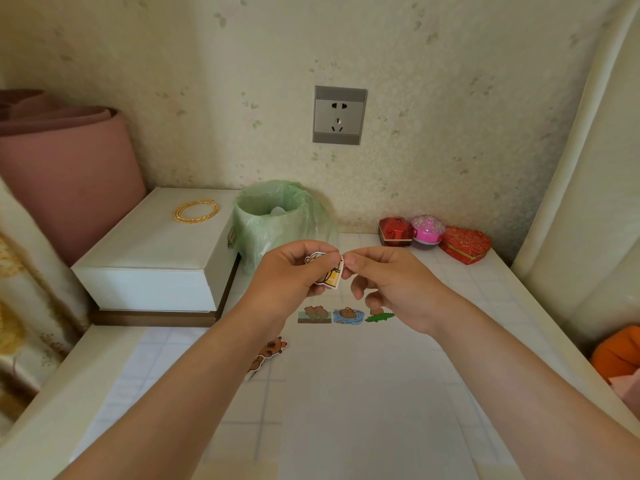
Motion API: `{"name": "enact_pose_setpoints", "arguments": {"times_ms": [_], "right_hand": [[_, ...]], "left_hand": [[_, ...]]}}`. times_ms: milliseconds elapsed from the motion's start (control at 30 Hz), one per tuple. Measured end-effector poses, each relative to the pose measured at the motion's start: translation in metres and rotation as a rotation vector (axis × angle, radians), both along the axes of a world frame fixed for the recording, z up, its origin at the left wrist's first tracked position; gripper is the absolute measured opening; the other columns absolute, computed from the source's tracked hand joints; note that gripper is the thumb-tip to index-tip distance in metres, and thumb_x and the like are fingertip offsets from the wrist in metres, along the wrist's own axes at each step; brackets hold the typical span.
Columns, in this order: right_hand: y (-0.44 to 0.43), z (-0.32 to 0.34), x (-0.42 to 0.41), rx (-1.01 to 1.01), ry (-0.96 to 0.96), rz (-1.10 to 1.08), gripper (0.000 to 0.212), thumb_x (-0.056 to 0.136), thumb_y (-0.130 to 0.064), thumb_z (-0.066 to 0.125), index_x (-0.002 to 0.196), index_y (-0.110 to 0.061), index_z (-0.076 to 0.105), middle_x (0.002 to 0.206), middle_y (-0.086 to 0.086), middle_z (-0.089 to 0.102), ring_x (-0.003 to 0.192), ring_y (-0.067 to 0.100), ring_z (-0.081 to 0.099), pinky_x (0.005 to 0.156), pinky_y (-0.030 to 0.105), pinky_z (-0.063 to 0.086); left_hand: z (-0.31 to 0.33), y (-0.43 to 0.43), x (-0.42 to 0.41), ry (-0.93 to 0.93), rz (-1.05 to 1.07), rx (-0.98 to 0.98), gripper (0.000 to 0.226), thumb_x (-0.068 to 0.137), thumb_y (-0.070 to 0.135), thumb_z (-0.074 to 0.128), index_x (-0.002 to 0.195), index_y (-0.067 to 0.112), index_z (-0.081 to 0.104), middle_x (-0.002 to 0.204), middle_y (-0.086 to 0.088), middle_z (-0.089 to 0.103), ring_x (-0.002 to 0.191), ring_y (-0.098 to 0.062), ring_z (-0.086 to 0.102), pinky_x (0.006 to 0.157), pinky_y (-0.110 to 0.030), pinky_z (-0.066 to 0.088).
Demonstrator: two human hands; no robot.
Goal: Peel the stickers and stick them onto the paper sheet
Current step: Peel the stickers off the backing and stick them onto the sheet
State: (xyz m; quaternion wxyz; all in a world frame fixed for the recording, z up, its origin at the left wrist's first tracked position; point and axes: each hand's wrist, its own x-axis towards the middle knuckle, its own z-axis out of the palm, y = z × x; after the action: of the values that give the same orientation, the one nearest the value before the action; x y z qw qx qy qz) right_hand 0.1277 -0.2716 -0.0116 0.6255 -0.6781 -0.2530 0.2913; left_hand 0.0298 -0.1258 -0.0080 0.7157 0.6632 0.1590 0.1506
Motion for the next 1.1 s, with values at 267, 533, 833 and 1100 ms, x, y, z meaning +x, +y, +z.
{"name": "enact_pose_setpoints", "arguments": {"times_ms": [267, 533, 833, 1100], "right_hand": [[0.0007, 0.0013, -0.0032, -0.057, -0.098, -0.038, 0.018, 0.098, -0.016, 0.061, 0.095, -0.005, 0.074, 0.080, -0.002, 0.068, 0.059, 0.012, 0.054, 0.046, 0.024, 0.037], [-0.0004, -0.0005, -0.0007, -0.004, -0.004, -0.021, 0.017, 0.097, -0.020, 0.063, 0.097, -0.008, 0.076, 0.087, 0.000, 0.071, 0.064, 0.015, 0.055, 0.046, 0.024, 0.037], [0.0013, -0.0015, -0.0010, -0.037, -0.149, -0.048, 0.020, 0.100, -0.020, 0.060, 0.090, -0.010, 0.074, 0.081, 0.005, 0.067, 0.060, 0.016, 0.055, 0.046, 0.026, 0.037], [0.0049, -0.0014, -0.0040, -0.170, -0.364, -0.123, 0.023, 0.099, -0.023, 0.061, 0.082, -0.015, 0.074, 0.057, -0.006, 0.063, 0.048, 0.010, 0.050, 0.048, 0.025, 0.038]], "left_hand": [[-0.0029, -0.0008, 0.0004, -0.006, 0.021, 0.094, 0.004, 0.088, 0.015, 0.073, 0.088, 0.018, 0.075, 0.069, 0.006, 0.071, 0.062, -0.004, 0.064, 0.060, -0.017, 0.054], [-0.0020, -0.0013, 0.0015, -0.015, 0.043, 0.097, 0.007, 0.086, 0.014, 0.074, 0.093, 0.013, 0.076, 0.075, -0.001, 0.074, 0.065, -0.008, 0.065, 0.059, -0.018, 0.054], [-0.0021, -0.0023, 0.0007, 0.046, -0.016, -0.106, 0.016, 0.088, 0.018, 0.071, 0.101, 0.010, 0.074, 0.078, -0.003, 0.072, 0.065, -0.010, 0.066, 0.059, -0.020, 0.054], [-0.0056, -0.0022, 0.0022, 0.057, 0.097, 0.046, 0.009, 0.086, 0.012, 0.075, 0.095, 0.009, 0.076, 0.074, -0.003, 0.070, 0.060, -0.006, 0.066, 0.061, -0.020, 0.058]]}}
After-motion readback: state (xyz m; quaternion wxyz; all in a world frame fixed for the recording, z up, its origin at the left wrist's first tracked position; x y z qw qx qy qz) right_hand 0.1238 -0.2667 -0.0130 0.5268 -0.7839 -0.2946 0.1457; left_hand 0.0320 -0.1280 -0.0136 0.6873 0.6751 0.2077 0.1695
